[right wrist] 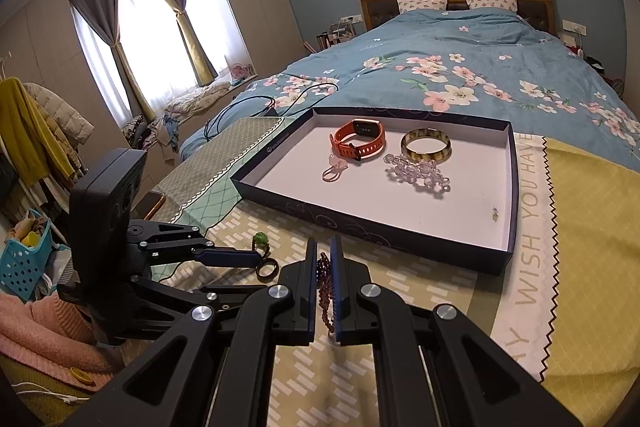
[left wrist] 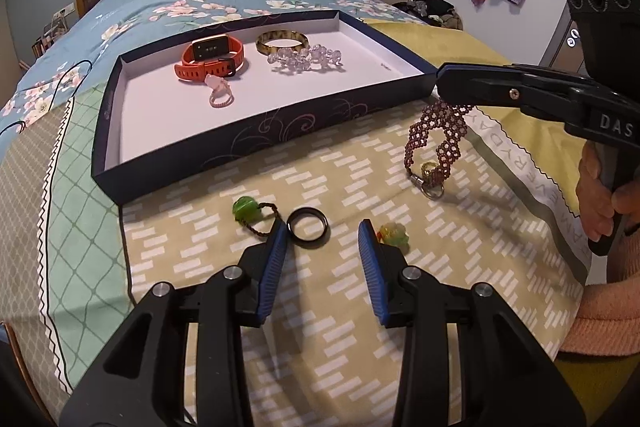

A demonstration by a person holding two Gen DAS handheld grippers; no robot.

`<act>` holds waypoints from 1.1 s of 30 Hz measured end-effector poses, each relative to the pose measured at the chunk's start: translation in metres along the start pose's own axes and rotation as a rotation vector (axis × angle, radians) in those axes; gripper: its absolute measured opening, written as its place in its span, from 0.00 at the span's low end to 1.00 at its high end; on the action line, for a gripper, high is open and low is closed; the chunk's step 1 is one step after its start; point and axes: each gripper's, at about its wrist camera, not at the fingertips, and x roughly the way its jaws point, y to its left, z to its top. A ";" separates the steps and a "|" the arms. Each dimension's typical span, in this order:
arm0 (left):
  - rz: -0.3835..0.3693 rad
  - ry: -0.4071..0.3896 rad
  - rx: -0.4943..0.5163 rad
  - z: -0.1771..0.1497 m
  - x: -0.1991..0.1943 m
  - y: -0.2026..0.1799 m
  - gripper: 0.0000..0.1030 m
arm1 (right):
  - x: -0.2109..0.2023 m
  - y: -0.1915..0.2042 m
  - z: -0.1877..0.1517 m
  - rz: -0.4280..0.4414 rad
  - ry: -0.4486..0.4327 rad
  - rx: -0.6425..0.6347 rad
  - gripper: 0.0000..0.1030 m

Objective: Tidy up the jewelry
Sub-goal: 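Lift the dark red bracelet with the right tool while the left lowers over the black ring, then release the dark red bracelet in the box with the right tool while the left carries the black ring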

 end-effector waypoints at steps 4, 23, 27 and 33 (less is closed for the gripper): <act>0.044 0.003 0.013 0.003 0.003 -0.003 0.23 | 0.000 0.000 0.001 -0.001 0.001 -0.001 0.05; 0.021 -0.109 0.003 0.019 -0.028 -0.002 0.22 | -0.006 -0.001 0.025 -0.011 -0.050 -0.023 0.05; 0.027 -0.134 0.004 0.026 -0.034 -0.002 0.22 | -0.006 0.000 0.033 -0.014 -0.066 -0.036 0.05; 0.037 -0.163 0.001 0.037 -0.040 0.003 0.22 | -0.004 0.000 0.046 -0.012 -0.091 -0.037 0.05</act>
